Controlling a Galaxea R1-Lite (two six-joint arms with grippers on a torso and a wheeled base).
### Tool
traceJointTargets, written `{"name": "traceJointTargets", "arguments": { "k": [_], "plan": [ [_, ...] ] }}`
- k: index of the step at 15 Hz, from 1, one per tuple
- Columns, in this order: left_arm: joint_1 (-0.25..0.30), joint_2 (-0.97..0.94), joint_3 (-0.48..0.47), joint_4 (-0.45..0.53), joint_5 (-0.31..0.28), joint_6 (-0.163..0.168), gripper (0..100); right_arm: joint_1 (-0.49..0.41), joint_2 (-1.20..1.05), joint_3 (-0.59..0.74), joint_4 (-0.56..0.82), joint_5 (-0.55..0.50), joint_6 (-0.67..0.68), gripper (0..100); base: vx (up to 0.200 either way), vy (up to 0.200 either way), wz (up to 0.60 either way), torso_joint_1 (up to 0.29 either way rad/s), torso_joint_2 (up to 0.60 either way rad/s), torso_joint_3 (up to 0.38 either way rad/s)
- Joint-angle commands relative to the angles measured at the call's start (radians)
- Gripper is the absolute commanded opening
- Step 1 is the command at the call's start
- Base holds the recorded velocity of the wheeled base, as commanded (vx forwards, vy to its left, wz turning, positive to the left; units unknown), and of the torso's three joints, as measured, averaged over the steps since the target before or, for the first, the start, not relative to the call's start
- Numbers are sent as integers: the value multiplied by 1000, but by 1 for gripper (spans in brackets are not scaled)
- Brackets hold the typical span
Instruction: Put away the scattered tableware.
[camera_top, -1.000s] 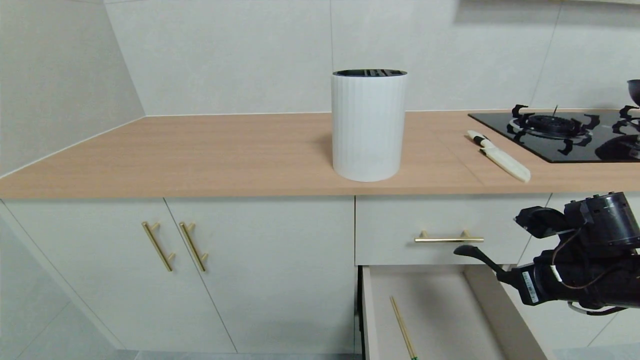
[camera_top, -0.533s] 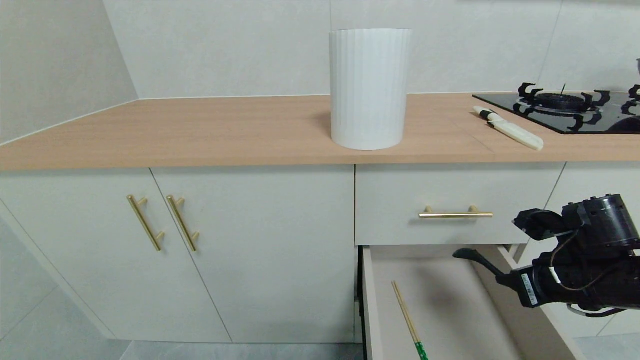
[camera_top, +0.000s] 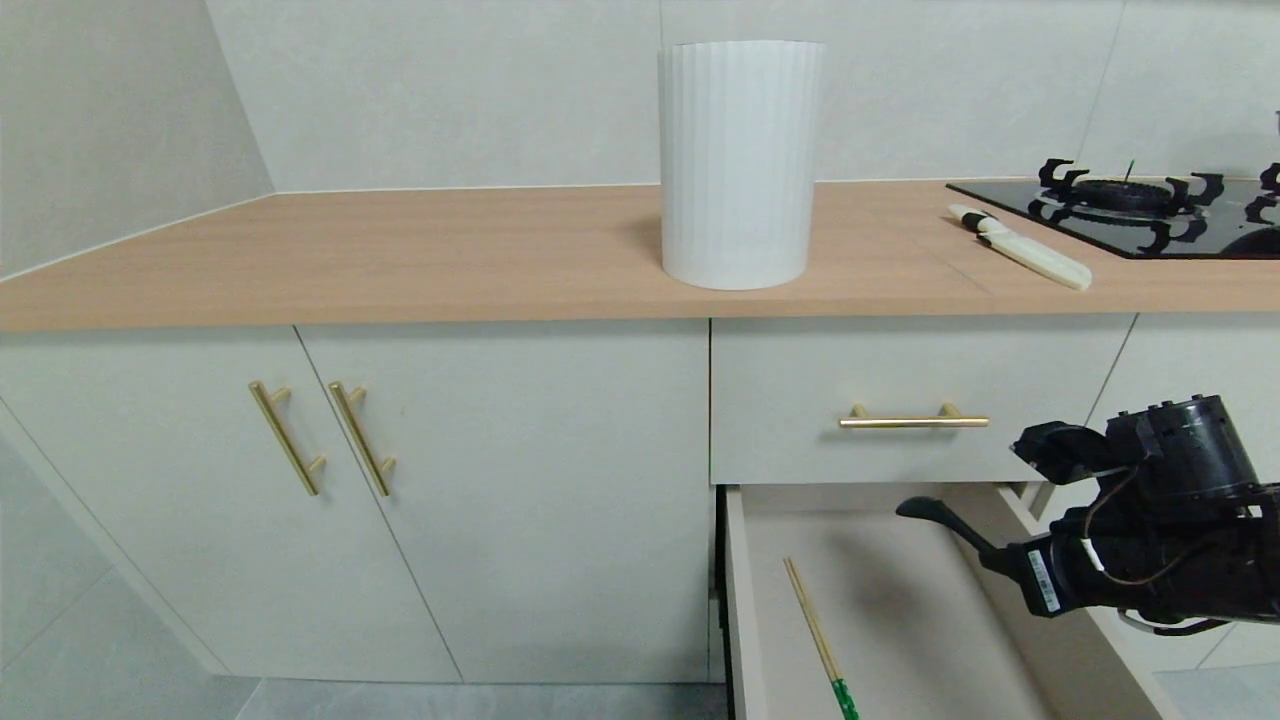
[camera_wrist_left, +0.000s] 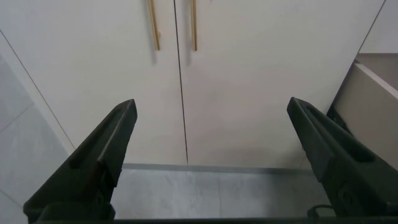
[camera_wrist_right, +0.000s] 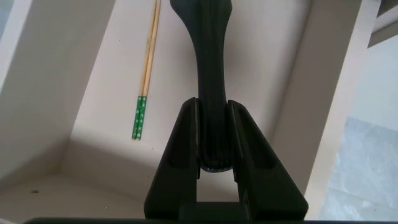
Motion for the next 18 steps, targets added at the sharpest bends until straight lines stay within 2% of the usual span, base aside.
{"name": "traceJointTargets", "arguments": {
  "k": [1, 6, 7, 9, 14, 18],
  "plan": [
    [0, 2, 2, 0, 0, 0, 100, 27, 79, 2, -27, -1, 4, 0, 0, 0, 0, 0, 0, 0],
    [0, 2, 0, 0, 0, 0, 100, 39, 348, -9, -253, -35, 148, 0, 0, 0, 0, 0, 0, 0],
    [0, 2, 0, 0, 0, 0, 100, 39, 441, -10, -326, -90, 151, 0, 0, 0, 0, 0, 0, 0],
    [0, 2, 0, 0, 0, 0, 100, 45, 534, -9, -412, -136, 152, 0, 0, 0, 0, 0, 0, 0],
    [0, 2, 0, 0, 0, 0, 100, 48, 638, -20, -481, -144, 172, 0, 0, 0, 0, 0, 0, 0],
    [0, 2, 0, 0, 0, 0, 100, 51, 688, -43, -486, -156, 197, 0, 0, 0, 0, 0, 0, 0]
  ]
}}
